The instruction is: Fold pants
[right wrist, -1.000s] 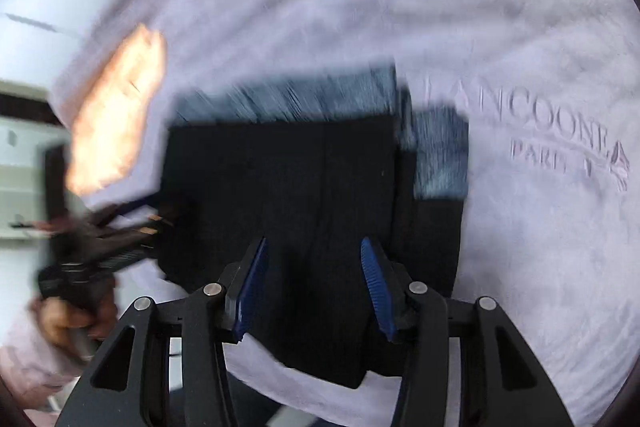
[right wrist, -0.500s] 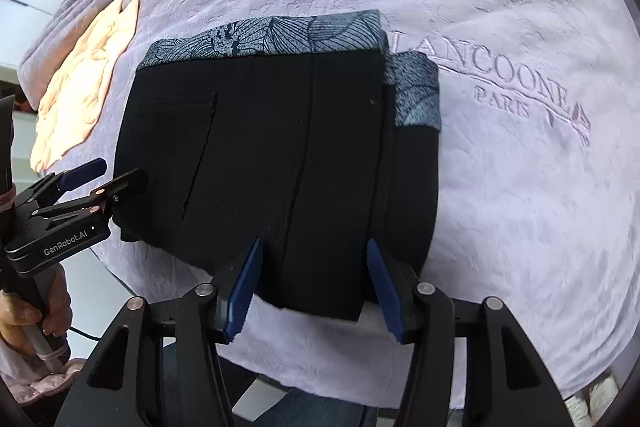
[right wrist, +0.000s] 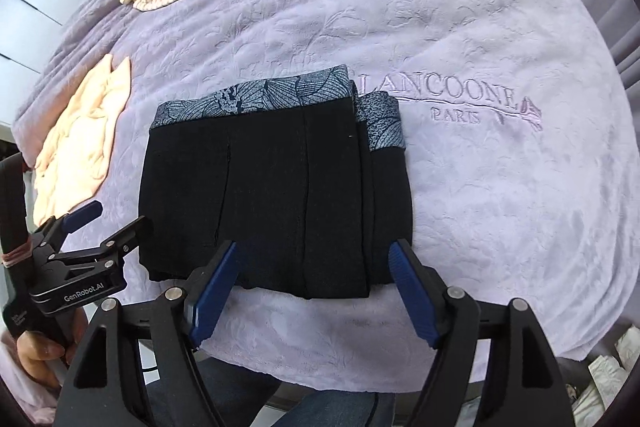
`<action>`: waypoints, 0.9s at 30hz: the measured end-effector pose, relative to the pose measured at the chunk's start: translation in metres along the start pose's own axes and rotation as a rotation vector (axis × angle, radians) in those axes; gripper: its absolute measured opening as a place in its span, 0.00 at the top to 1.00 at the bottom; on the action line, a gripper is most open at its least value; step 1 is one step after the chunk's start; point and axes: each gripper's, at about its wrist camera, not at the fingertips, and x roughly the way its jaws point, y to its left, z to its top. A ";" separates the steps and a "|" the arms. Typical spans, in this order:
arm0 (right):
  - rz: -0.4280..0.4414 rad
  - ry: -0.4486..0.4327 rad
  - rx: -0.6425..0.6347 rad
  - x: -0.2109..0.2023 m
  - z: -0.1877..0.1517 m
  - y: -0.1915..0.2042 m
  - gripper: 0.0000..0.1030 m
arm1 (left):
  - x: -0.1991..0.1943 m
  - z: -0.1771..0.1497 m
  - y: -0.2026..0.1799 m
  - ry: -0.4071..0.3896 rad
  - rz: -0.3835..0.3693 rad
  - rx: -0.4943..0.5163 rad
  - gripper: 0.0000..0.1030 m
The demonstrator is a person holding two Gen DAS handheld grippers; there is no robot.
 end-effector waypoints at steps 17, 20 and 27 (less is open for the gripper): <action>0.039 -0.013 0.026 -0.006 -0.010 0.004 0.23 | -0.002 0.012 -0.019 -0.025 0.044 -0.030 0.00; 0.041 -0.002 0.026 -0.007 -0.012 -0.006 0.23 | -0.006 0.008 -0.030 -0.019 0.055 -0.046 0.00; 0.006 -0.003 -0.007 -0.015 -0.017 -0.014 0.23 | -0.029 0.000 -0.058 -0.066 0.138 -0.013 0.00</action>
